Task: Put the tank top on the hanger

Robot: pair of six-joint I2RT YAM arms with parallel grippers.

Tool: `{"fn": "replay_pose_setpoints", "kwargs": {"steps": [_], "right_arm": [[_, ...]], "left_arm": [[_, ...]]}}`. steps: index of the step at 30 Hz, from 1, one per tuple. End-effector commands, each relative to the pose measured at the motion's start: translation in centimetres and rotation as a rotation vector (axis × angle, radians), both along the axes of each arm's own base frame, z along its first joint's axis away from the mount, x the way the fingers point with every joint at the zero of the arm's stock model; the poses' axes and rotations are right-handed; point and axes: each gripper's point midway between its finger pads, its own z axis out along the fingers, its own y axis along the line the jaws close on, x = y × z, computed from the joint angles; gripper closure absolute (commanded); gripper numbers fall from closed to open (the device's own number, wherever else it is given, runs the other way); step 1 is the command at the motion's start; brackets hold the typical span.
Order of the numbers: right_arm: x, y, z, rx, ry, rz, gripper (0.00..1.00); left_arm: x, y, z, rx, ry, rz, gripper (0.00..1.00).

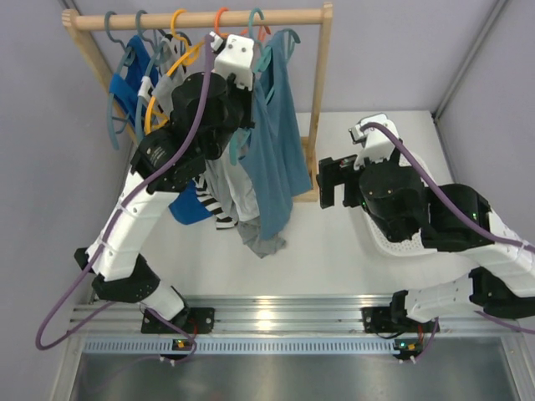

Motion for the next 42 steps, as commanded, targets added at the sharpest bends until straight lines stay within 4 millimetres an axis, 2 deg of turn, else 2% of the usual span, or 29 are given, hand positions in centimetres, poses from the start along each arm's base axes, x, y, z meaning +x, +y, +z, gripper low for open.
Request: {"fn": "replay_pose_setpoints", "kwargs": {"steps": [1, 7, 12, 15, 29, 42], "right_arm": [[-0.3, -0.7, 0.2, 0.025, 0.003, 0.002, 0.0], [-0.4, -1.0, -0.1, 0.032, 0.007, 0.001, 0.0], [-0.4, -0.9, -0.6, 0.026, 0.014, 0.0, 0.0], [-0.4, -0.7, -0.8, 0.026, 0.019, 0.001, 0.0], [-0.6, -0.5, -1.3, 0.031, 0.031, 0.01, 0.0], [-0.7, -0.4, -2.1, 0.032, 0.04, 0.012, 0.0]], "left_arm": [[0.6, 0.6, 5.3, -0.114, -0.148, -0.004, 1.0], [2.2, 0.9, 5.5, -0.117, -0.165, 0.009, 1.0], [3.2, 1.3, 6.4, -0.137, -0.197, 0.012, 1.0], [3.9, 1.2, 6.1, -0.134, -0.19, 0.012, 1.0], [7.1, 0.3, 3.1, -0.112, -0.133, 0.011, 1.0], [7.7, -0.4, 0.6, -0.09, -0.081, -0.024, 1.0]]}}
